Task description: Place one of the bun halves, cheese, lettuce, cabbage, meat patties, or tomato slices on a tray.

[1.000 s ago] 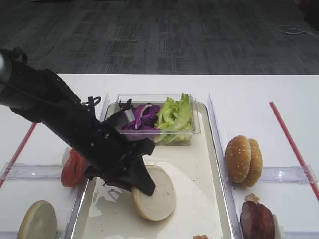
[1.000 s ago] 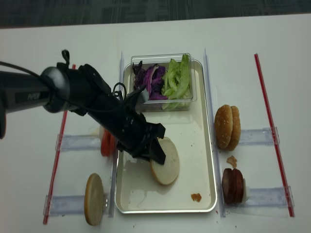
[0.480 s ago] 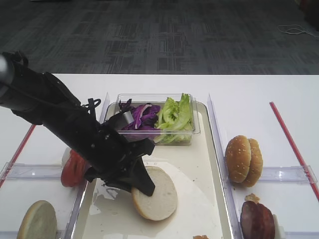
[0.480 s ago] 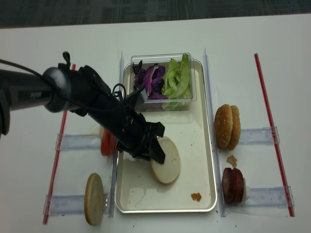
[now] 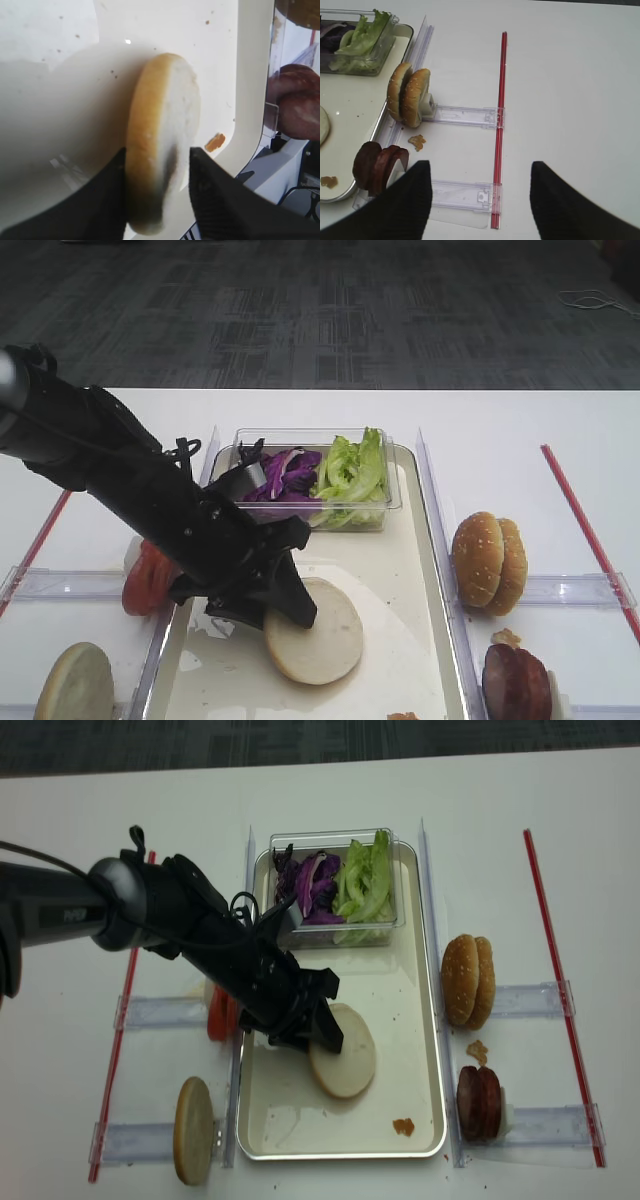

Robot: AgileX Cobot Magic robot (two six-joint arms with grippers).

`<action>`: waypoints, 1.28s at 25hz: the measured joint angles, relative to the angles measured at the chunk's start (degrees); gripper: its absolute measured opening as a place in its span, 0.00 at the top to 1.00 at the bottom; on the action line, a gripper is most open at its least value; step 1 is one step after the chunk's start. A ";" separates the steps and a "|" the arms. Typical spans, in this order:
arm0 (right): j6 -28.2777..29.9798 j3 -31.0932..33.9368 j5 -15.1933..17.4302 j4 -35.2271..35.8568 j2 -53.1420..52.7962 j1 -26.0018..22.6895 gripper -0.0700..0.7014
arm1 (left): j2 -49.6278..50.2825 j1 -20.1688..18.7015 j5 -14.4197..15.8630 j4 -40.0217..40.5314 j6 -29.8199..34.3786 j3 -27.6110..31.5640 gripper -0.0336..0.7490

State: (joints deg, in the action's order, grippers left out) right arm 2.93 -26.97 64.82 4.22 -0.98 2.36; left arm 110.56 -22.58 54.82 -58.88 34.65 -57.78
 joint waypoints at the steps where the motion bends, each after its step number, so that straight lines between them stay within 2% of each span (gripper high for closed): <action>1: 0.00 0.00 0.00 0.00 0.00 0.00 0.33 | 0.00 0.00 0.00 0.00 -0.22 0.00 0.58; 4: 0.00 0.00 0.00 0.00 0.00 0.00 0.33 | 0.00 0.00 -0.02 0.00 -1.12 0.00 0.54; 9: 0.13 0.00 0.00 0.00 0.00 0.00 0.33 | 0.00 0.00 -0.02 1.11 -3.88 -1.34 0.53; 17: 0.13 0.00 0.00 0.00 0.00 0.00 0.33 | -0.10 0.00 1.14 13.80 -15.93 -4.71 0.53; 28: 0.13 0.00 0.00 0.00 0.00 0.00 0.33 | -3.60 0.00 2.51 20.06 -22.36 -5.74 0.53; 32: 0.13 0.00 0.00 0.00 0.00 0.00 0.33 | -5.61 0.00 3.66 23.69 -26.71 -6.49 0.53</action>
State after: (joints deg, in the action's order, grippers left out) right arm 3.06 -26.97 64.82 4.22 -0.98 2.36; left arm 104.95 -22.58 58.48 -35.19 7.93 -64.27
